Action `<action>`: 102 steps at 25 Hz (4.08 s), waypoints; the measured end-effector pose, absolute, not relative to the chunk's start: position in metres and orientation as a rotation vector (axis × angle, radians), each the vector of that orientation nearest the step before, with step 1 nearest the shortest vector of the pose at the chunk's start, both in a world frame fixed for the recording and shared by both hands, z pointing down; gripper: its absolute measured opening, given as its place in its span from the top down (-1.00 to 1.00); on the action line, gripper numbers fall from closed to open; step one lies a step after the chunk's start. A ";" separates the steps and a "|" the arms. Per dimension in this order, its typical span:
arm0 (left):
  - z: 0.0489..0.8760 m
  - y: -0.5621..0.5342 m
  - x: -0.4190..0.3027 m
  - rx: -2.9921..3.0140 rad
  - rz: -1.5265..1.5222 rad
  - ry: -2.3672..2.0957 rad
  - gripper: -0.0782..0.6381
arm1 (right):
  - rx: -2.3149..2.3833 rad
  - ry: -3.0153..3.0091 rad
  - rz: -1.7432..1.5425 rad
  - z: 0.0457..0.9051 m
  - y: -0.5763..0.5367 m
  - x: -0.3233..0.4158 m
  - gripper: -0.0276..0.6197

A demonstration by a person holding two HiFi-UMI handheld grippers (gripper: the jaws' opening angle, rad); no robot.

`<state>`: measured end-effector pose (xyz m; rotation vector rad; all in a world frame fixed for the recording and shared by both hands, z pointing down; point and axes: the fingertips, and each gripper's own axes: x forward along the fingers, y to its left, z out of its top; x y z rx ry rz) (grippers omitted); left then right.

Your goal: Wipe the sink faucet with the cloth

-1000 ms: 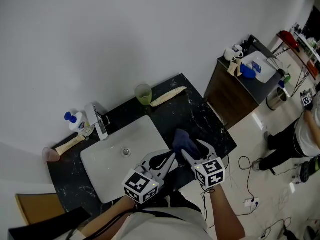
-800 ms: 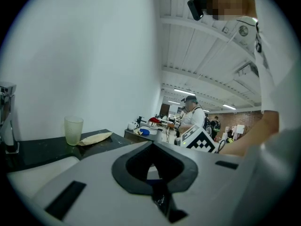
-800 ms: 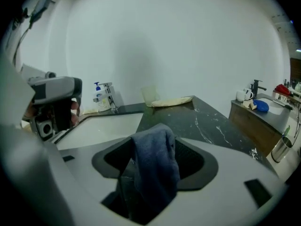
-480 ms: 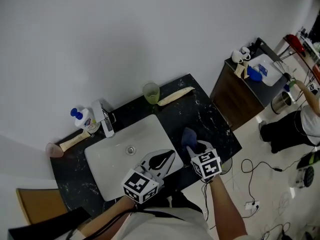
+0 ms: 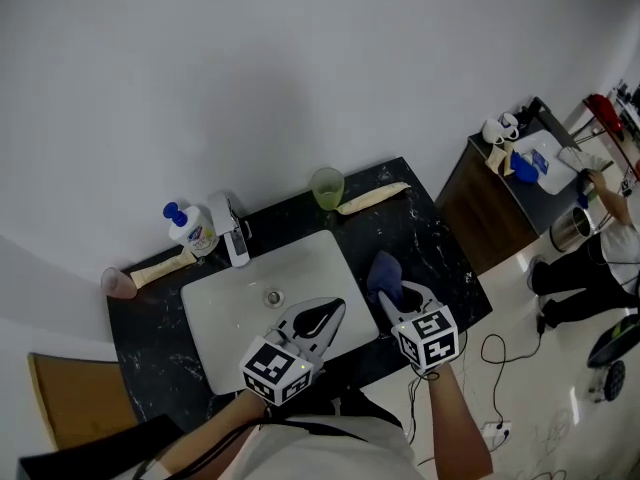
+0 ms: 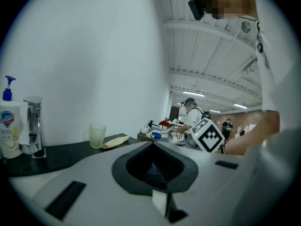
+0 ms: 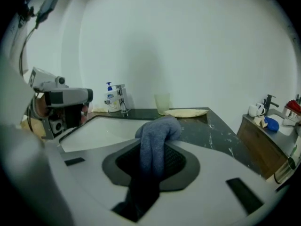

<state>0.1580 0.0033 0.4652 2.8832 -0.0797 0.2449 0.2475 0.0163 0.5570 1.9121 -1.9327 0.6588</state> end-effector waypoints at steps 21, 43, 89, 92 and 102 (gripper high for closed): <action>0.433 -0.104 -0.046 2.795 0.094 -0.922 0.78 | 1.330 -2.517 0.253 0.469 -0.103 0.036 0.63; 0.441 -0.123 -0.049 2.752 0.125 -0.977 0.78 | 1.144 -2.472 0.504 0.503 -0.238 0.044 0.63; 0.440 -0.120 -0.064 2.721 0.109 -1.017 0.78 | 1.082 -2.532 0.454 0.495 -0.227 0.059 0.63; 0.441 -0.120 -0.063 2.719 0.109 -1.015 0.78 | 0.884 -2.568 0.437 0.499 -0.207 0.036 0.63; 0.440 -0.119 -0.060 2.719 0.109 -1.014 0.78 | 1.230 -2.480 0.503 0.503 -0.254 0.073 0.63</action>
